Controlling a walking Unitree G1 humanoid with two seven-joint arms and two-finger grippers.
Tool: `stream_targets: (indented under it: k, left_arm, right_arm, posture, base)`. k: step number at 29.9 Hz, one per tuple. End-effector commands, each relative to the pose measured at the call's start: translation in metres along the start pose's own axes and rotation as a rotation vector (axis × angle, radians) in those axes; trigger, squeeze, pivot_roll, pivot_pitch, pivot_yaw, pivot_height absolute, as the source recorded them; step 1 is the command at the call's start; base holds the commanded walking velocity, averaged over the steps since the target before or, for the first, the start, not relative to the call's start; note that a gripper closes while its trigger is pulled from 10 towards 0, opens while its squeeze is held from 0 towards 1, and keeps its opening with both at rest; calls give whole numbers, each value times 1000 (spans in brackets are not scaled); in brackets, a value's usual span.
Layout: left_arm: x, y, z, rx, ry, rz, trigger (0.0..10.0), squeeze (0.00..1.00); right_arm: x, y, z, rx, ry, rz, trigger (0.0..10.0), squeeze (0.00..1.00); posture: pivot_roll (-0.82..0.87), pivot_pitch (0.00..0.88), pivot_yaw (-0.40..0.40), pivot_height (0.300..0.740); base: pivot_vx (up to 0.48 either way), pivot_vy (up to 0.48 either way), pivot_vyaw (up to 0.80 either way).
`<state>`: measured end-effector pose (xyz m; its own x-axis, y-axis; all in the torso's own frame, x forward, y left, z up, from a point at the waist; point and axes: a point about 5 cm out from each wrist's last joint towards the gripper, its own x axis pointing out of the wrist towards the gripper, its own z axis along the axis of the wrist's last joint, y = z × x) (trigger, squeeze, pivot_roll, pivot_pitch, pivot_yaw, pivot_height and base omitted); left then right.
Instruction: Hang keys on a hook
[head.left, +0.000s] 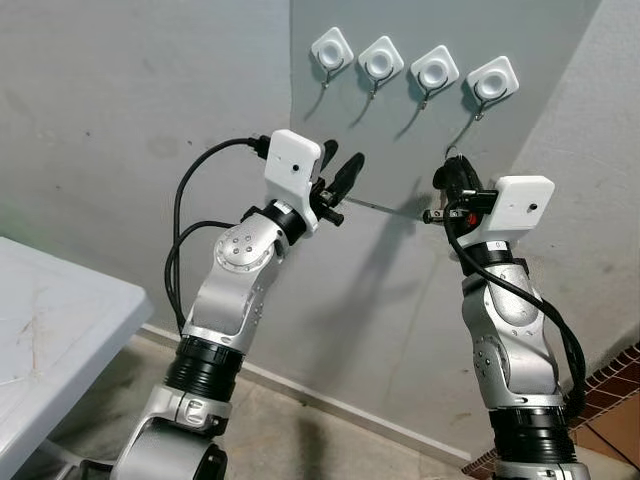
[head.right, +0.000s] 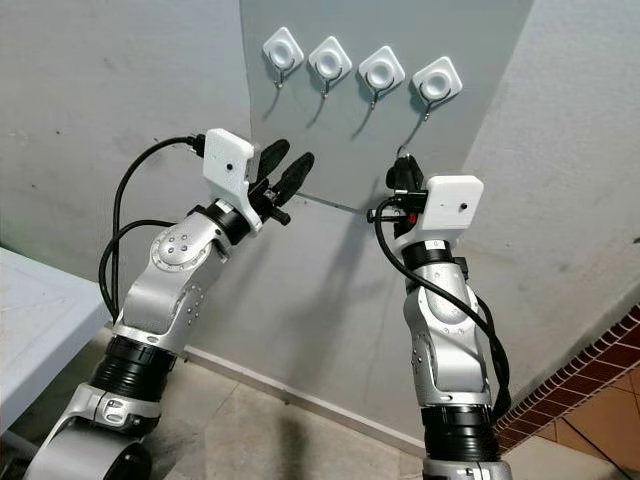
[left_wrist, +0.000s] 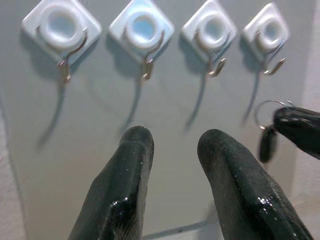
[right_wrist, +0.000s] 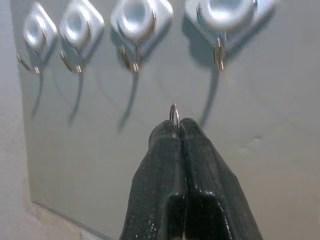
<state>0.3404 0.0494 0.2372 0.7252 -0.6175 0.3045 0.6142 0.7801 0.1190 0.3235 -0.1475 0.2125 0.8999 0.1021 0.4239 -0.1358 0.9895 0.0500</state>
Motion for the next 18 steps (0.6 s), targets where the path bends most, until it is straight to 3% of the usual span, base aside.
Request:
stream_targets:
  k: [1,7,18]
  left_arm:
    - [5,-8,12,17,-34,-49,10000,0]
    - [6,-20,14,20,-43,-106,10000,0]
    - [4,-26,14,8,-35,-132,10000,0]
  right_arm:
    - [5,-2,8,13,-42,1,10000,0]
    - [10,-5,18,50,-84,-10,10000,0]
    - [10,-14,30,128,-140,-31,10000,0]
  posture:
    - [101,33,-32,740]
    - [103,38,-33,740]
    - [99,45,-27,740]
  base:
    - [0,0,0]
    - [0,0,0]
    - [0,0,0]
